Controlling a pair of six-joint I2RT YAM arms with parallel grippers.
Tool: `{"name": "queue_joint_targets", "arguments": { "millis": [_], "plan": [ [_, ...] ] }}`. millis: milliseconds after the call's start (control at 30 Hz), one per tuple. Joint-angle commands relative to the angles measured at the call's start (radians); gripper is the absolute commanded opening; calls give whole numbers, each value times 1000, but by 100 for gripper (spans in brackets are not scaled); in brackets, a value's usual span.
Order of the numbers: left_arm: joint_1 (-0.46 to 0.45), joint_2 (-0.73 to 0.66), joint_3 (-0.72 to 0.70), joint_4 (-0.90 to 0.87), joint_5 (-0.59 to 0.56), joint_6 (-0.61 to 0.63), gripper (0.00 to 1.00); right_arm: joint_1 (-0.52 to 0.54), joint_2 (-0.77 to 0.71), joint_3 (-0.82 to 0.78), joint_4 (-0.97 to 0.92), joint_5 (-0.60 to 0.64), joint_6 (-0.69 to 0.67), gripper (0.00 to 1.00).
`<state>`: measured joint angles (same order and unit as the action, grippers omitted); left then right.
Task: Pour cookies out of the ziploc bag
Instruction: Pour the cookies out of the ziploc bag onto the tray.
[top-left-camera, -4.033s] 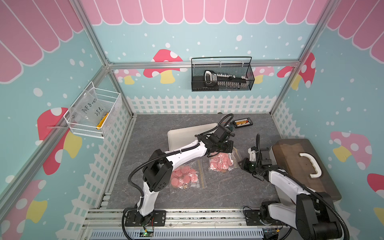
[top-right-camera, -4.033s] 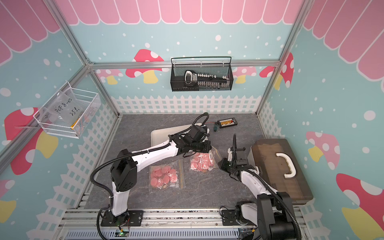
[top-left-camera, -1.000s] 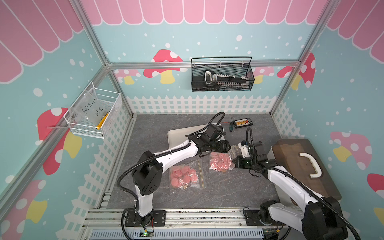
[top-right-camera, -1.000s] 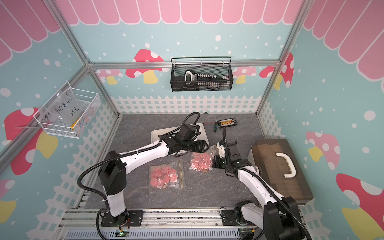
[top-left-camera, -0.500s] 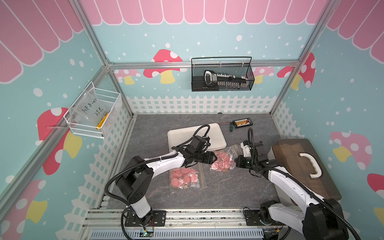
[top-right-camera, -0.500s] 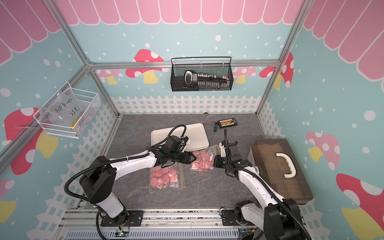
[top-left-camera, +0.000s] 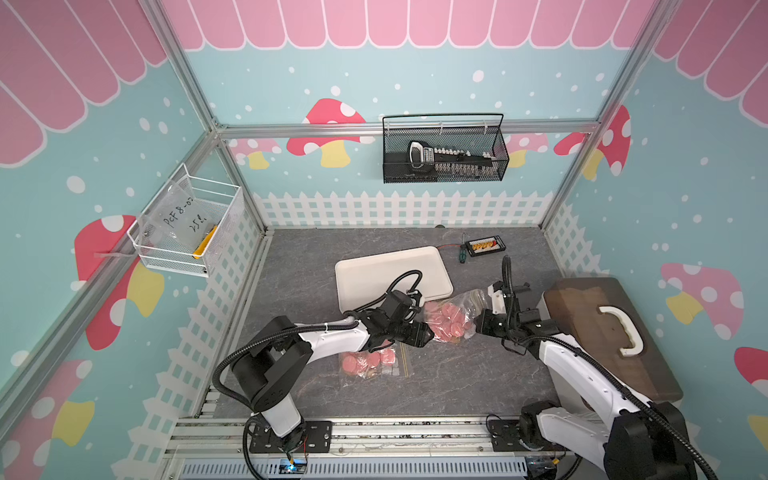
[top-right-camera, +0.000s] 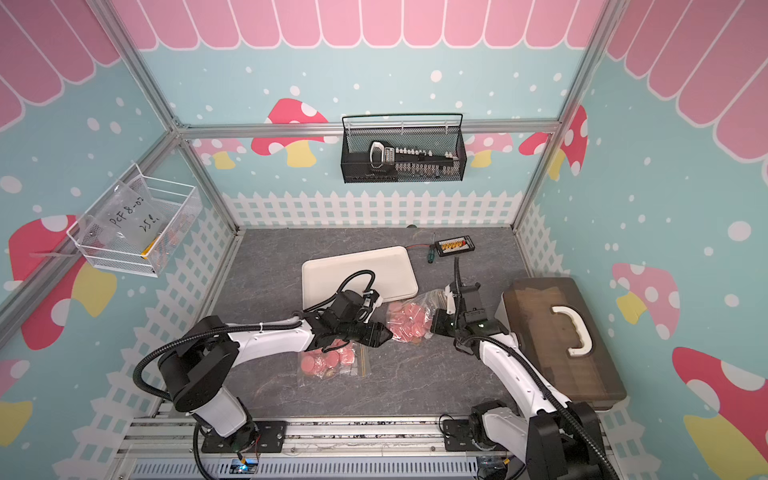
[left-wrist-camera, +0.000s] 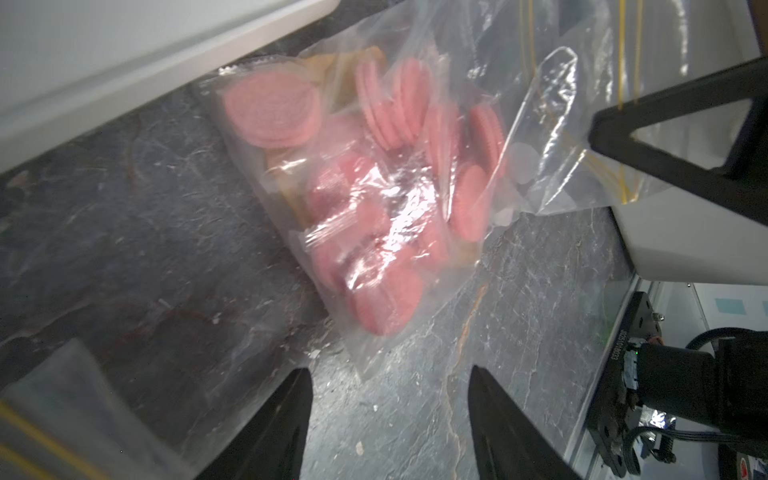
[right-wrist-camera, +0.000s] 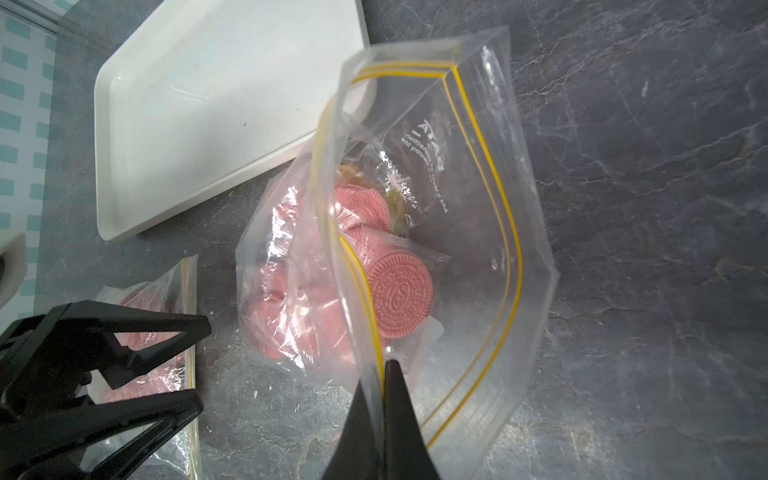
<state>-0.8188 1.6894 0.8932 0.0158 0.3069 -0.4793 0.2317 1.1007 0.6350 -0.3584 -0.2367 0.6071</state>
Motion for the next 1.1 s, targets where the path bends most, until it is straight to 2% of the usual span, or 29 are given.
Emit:
{"name": "queue_joint_targets", "arguments": {
  "millis": [0,400,567,967,1067],
  "plan": [
    [-8,16,-33,94,-10,-23,63,-6,-20,0,-17,-5,11,0],
    [-52,69,-88,163,-32,-67,62,-7,-50,-3,-34,-13,17,0],
    [-61,101,-108,230,-6,-107,61,-9,-49,0,-38,-10,10,0],
    [-67,148,-102,254,-28,-133,53,-9,-27,6,-34,-18,8,0],
    [-66,151,-106,260,-25,-136,46,-9,-25,6,-35,-17,5,0]
  ]
}}
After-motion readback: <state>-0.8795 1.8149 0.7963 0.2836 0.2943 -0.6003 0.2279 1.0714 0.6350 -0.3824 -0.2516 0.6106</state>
